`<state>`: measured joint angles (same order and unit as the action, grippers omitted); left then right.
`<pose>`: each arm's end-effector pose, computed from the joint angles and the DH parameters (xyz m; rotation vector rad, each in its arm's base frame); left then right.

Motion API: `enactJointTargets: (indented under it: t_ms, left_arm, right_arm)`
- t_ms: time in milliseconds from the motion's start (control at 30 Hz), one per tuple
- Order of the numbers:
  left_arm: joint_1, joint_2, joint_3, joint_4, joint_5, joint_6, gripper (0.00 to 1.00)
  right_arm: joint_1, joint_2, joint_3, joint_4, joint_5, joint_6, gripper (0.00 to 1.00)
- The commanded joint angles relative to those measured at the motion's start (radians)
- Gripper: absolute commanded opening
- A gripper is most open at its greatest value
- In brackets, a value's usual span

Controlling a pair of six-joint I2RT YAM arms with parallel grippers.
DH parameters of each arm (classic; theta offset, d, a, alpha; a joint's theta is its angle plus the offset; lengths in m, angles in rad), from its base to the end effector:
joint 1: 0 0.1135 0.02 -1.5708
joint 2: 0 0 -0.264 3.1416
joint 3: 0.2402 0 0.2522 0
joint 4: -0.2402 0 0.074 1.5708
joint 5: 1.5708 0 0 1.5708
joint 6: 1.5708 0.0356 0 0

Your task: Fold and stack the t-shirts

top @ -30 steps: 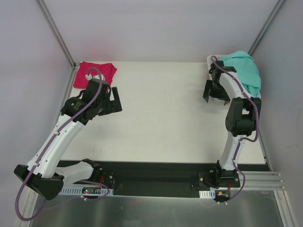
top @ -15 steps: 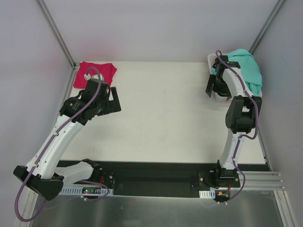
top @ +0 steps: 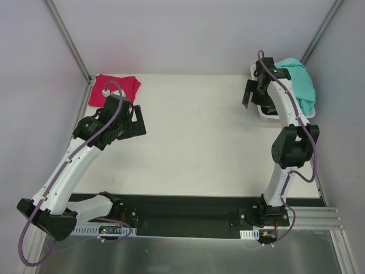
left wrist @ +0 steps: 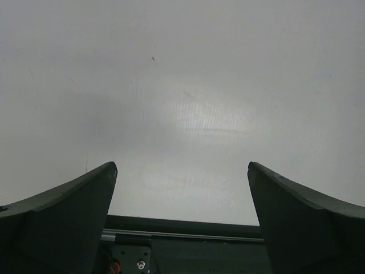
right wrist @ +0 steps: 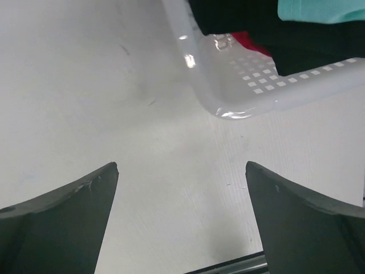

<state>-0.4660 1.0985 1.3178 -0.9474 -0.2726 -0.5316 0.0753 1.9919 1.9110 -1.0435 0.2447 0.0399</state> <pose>0.1890 -0.0843 0.3884 -0.2140 2.2653 -0.2134 0.4232 0.0233 0.2965 0.0273 2.6691 -0.2927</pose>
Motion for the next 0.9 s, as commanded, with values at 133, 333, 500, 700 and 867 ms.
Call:
enactJointTargets:
  t_ms: [133, 333, 500, 700, 867]
  left_arm:
    - [-0.008, 0.011, -0.028, 0.087, 0.021, -0.021, 0.99]
    - [-0.008, -0.019, -0.086, 0.140, 0.067, -0.030, 0.99]
    - [-0.008, -0.068, -0.138, 0.174, 0.101, -0.036, 0.99]
    - [-0.008, -0.121, -0.184, 0.187, 0.119, -0.039, 0.99]
    - [-0.008, -0.155, -0.204, 0.188, 0.168, -0.045, 0.99]
  right_arm:
    - [-0.015, -0.087, 0.271, 0.014, 0.073, -0.021, 0.99]
    - [-0.040, -0.032, 0.212, 0.278, 0.140, -0.100, 0.99]
    - [-0.072, 0.022, 0.160, 0.456, 0.088, -0.143, 0.99]
    - [-0.144, 0.171, 0.275, 0.436, 0.056, -0.115, 0.99]
    - [-0.219, 0.211, 0.290, 0.480, -0.007, -0.080, 0.89]
